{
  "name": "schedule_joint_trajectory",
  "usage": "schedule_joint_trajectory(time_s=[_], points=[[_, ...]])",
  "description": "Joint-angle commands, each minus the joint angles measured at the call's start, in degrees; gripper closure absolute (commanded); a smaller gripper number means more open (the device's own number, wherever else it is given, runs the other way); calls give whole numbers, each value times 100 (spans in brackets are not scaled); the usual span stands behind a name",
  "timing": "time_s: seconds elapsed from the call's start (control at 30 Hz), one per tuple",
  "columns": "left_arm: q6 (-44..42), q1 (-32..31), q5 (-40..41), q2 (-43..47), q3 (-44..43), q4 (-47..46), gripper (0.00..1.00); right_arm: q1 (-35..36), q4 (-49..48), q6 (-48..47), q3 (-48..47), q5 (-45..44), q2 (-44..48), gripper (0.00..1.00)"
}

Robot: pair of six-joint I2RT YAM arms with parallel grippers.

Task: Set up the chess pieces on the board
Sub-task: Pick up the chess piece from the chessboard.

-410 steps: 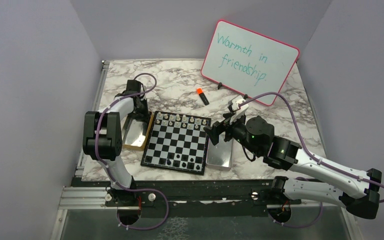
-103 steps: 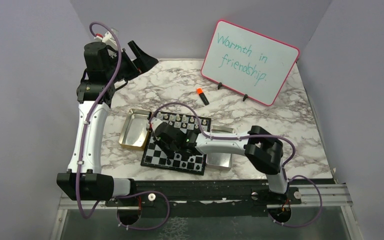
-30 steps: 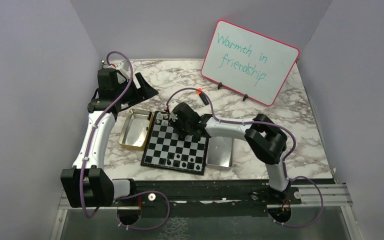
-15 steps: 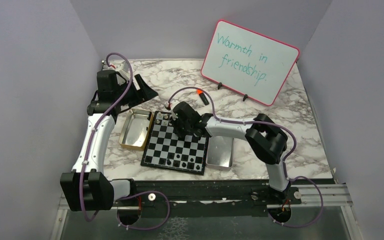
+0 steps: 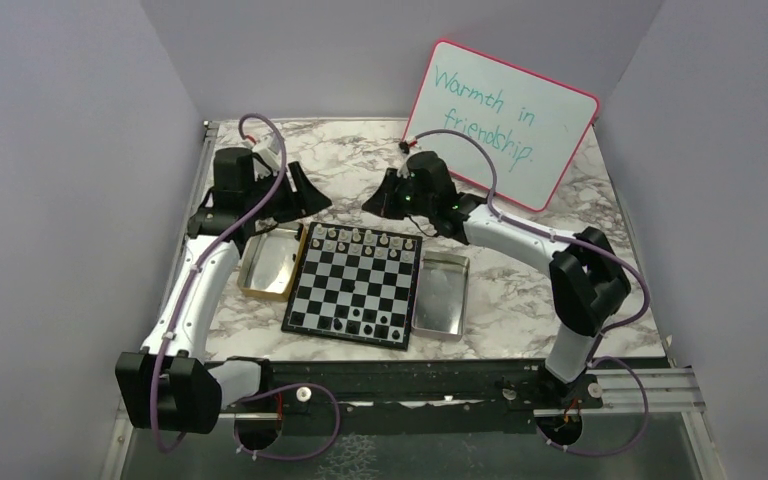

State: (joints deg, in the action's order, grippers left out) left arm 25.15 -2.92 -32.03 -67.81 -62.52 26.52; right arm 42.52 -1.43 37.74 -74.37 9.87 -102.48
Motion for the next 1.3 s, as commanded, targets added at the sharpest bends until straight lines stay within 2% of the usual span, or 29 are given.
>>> schedule_joint_trajectory(time_s=[0.0,0.07,0.2,0.33,0.43,0.53,0.73,0.9,1.27], points=[[-369,-773,557,65,133,-156,43,-33,-655,1183,-40,139,222,92],[-326,-978,723,26,128,-218,43,-41,-611,1070,-208,18,189,91],[-118,-991,1189,89,203,-195,43,-33,29,163,-531,217,14,85],[-226,-976,1539,-25,286,178,43,-21,-344,-555,274,288,375,81],[-179,-826,1756,-34,446,247,42,54,108,-866,396,54,493,79],[-100,-313,1360,-105,516,178,42,228,627,-881,410,-262,530,78],[34,510,610,-268,680,-130,42,879,1315,-547,67,-875,231,67],[27,631,514,-295,834,-242,41,1424,1774,-574,-281,-1434,-146,62],[51,652,323,-274,916,-349,41,1937,2451,-751,-909,-2089,-943,59]])
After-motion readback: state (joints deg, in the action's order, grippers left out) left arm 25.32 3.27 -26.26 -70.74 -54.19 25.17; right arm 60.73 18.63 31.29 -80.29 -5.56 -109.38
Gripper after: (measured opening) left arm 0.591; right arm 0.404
